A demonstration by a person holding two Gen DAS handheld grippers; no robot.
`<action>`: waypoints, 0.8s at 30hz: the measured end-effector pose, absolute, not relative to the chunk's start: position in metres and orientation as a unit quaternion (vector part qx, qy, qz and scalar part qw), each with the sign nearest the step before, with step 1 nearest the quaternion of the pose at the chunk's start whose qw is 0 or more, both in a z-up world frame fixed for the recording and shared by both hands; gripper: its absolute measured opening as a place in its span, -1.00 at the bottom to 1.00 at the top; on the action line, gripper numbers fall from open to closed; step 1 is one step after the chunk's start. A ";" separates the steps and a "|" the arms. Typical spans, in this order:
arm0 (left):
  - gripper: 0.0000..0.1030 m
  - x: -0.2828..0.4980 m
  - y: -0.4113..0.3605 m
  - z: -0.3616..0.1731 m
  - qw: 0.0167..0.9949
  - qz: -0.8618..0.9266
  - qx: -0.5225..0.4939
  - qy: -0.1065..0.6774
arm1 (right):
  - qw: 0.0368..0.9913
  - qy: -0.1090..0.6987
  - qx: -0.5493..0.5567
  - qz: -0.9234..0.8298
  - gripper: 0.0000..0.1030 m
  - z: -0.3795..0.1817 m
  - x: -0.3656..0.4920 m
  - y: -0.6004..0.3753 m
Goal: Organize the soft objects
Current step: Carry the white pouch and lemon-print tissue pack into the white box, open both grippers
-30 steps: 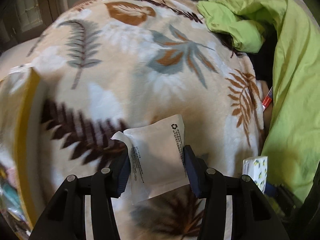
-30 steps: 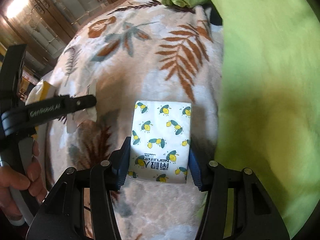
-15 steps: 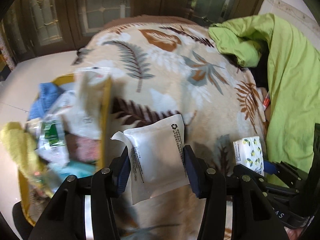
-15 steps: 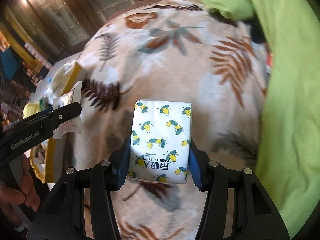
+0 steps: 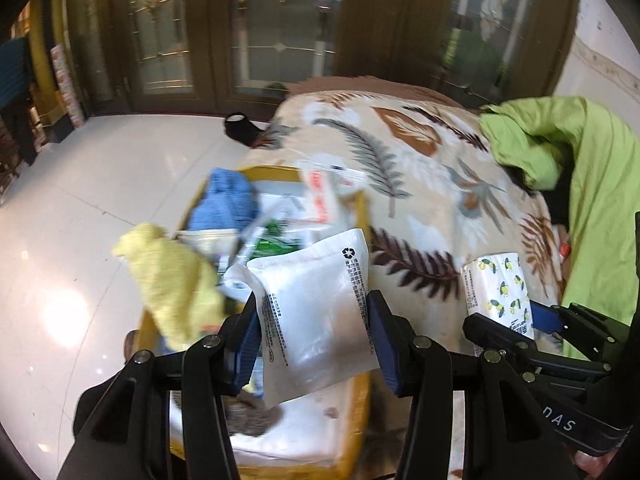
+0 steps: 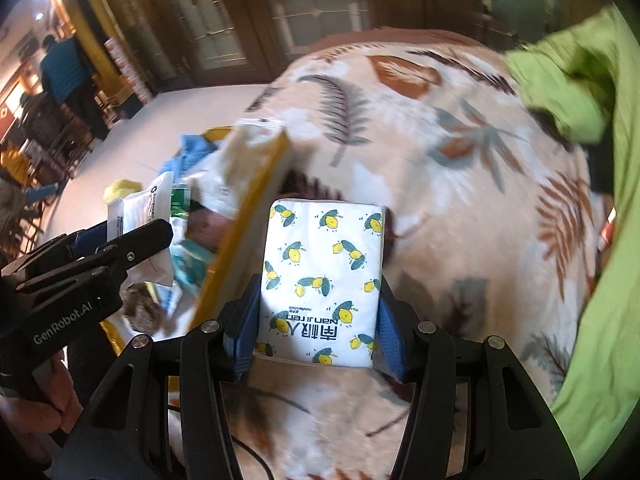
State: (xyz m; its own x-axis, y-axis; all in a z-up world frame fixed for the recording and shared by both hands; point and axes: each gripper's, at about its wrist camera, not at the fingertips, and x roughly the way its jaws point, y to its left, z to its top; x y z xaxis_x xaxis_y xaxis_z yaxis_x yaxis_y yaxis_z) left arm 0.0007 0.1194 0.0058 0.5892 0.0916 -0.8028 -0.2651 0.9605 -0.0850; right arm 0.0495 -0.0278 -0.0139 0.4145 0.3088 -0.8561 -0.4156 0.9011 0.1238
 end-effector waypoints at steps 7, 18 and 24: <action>-0.02 -0.014 0.149 0.004 0.886 0.134 -0.104 0.432 | 0.834 0.490 -0.082 0.239 0.01 -0.009 0.044 0.015; -0.02 -0.022 0.200 -0.011 0.872 0.169 -0.138 0.439 | 0.827 0.487 -0.110 0.260 0.01 -0.007 0.058 0.071; -0.02 -0.021 0.217 -0.020 0.866 0.173 -0.152 0.444 | 0.819 0.489 -0.121 0.273 0.01 -0.010 0.060 0.096</action>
State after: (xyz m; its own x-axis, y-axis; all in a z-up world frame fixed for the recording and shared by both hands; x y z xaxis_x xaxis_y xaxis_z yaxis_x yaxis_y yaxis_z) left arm -0.0211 0.2166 -0.0197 0.5461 0.1649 -0.8213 -0.4354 0.8935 -0.1100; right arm 0.0598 0.0956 -0.0104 0.3719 0.3301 -0.8676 -0.5660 0.8214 0.0698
